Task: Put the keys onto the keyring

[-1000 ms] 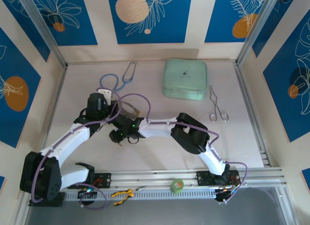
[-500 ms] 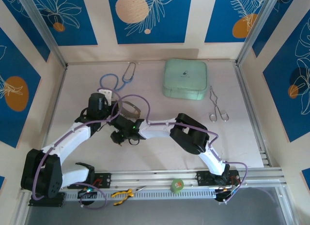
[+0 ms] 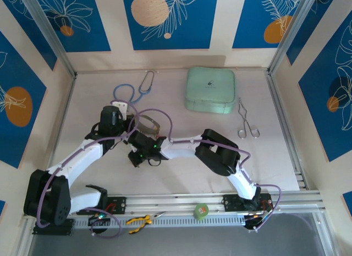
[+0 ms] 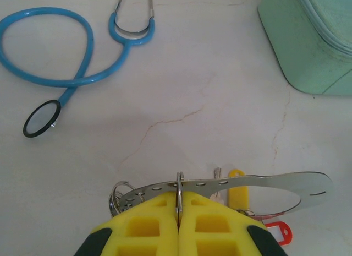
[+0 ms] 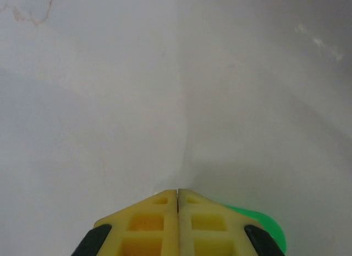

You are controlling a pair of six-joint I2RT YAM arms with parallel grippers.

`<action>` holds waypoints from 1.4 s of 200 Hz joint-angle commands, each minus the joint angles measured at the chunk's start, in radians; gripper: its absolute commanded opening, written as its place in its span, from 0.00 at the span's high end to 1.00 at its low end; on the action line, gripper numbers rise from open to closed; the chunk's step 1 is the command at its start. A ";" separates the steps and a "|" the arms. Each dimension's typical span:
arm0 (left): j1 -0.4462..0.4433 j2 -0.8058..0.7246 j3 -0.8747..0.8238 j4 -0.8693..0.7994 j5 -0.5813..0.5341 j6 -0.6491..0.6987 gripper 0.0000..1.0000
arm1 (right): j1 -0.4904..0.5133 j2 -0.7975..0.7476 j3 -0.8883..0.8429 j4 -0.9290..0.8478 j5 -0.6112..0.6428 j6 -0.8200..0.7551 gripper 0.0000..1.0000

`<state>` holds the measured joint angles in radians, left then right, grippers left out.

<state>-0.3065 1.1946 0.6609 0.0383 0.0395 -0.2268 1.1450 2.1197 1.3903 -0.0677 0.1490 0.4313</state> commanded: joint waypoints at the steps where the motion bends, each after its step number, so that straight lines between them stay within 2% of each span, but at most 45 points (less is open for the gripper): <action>1: 0.007 -0.018 -0.004 0.024 0.053 0.019 1.00 | -0.001 -0.129 -0.088 0.007 -0.038 -0.028 1.00; 31: 0.006 -0.049 -0.027 0.043 0.093 0.055 1.00 | -0.009 -0.295 -0.236 -0.051 -0.041 -0.007 1.00; 66: 0.003 -0.078 -0.035 0.052 0.103 0.094 1.00 | -0.033 -0.501 -0.390 -0.163 0.027 0.027 1.00; 129: -0.024 -0.133 -0.053 0.081 0.188 0.195 1.00 | -0.215 -0.731 -0.602 -0.295 0.046 0.134 1.00; 142: -0.044 -0.151 -0.055 0.079 0.241 0.242 1.00 | -0.258 -0.755 -0.627 -0.315 0.032 0.133 1.00; 192: -0.141 -0.212 -0.039 0.000 0.406 0.455 1.00 | -0.398 -0.763 -0.627 -0.375 -0.025 0.045 1.00; 244: -0.207 -0.244 0.036 -0.295 0.588 0.778 1.00 | -0.461 -0.679 -0.571 -0.378 -0.087 -0.046 1.00; 280: -0.232 -0.245 0.009 -0.278 0.657 0.824 1.00 | -0.491 -0.583 -0.513 -0.330 -0.071 -0.067 1.00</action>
<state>-0.5194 0.9619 0.6575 -0.2127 0.5827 0.4992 0.6720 1.4860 0.8253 -0.4221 0.0963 0.4030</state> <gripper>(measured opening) 0.059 0.048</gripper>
